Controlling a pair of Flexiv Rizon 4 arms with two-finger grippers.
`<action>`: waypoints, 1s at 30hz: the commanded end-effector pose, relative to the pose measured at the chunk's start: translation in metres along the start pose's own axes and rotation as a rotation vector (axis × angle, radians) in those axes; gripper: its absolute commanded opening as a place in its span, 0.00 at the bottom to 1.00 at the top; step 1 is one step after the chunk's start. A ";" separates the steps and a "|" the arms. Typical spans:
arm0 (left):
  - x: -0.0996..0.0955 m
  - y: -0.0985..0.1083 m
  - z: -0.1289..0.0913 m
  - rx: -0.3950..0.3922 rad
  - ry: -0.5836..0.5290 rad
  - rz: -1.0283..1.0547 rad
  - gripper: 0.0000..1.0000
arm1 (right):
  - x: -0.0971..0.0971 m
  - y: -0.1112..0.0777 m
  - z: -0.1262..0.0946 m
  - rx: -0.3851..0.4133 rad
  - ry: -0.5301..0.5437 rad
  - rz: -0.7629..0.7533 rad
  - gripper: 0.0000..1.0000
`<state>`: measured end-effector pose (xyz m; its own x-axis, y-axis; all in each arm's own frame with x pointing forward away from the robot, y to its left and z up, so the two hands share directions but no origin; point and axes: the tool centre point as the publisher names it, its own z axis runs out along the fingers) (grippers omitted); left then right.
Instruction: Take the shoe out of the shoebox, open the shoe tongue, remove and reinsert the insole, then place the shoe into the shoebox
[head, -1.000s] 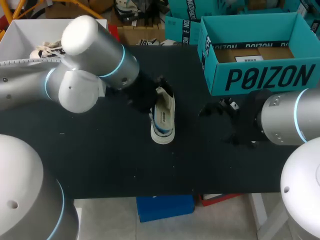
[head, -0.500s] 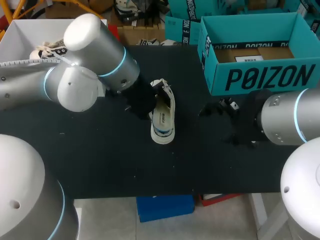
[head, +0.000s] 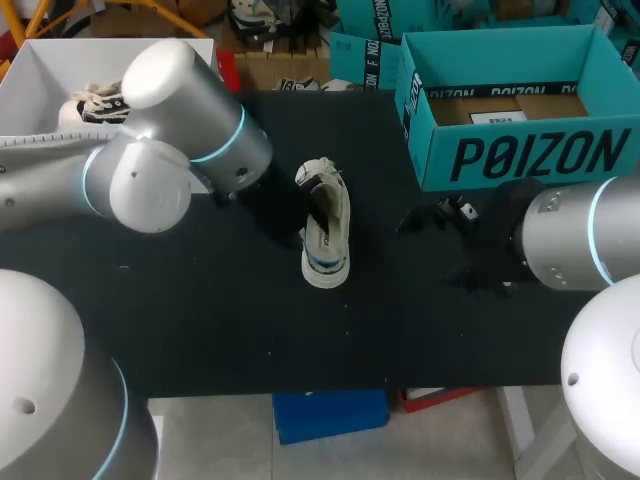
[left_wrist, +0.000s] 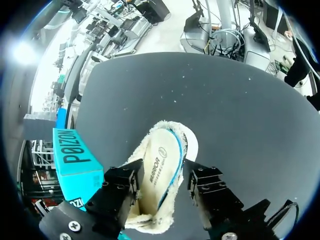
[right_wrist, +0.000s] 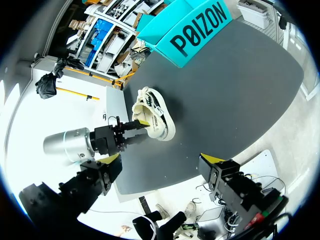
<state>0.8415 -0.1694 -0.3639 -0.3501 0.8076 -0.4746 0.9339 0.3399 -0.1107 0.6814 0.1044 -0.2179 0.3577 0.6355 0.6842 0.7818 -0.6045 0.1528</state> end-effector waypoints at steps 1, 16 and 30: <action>0.001 -0.002 0.003 0.008 -0.010 0.002 0.24 | 0.000 -0.005 0.004 -0.031 0.001 0.005 1.00; -0.002 0.000 0.011 -0.019 0.015 0.061 0.00 | 0.000 -0.005 0.004 -0.031 0.001 0.005 1.00; -0.007 0.009 0.010 -0.049 0.008 0.063 0.00 | 0.000 -0.005 0.004 -0.031 0.001 0.005 1.00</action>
<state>0.8523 -0.1744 -0.3670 -0.2908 0.8346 -0.4678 0.9493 0.3128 -0.0320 0.6814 0.1044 -0.2179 0.3576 0.6355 0.6842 0.7818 -0.6045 0.1528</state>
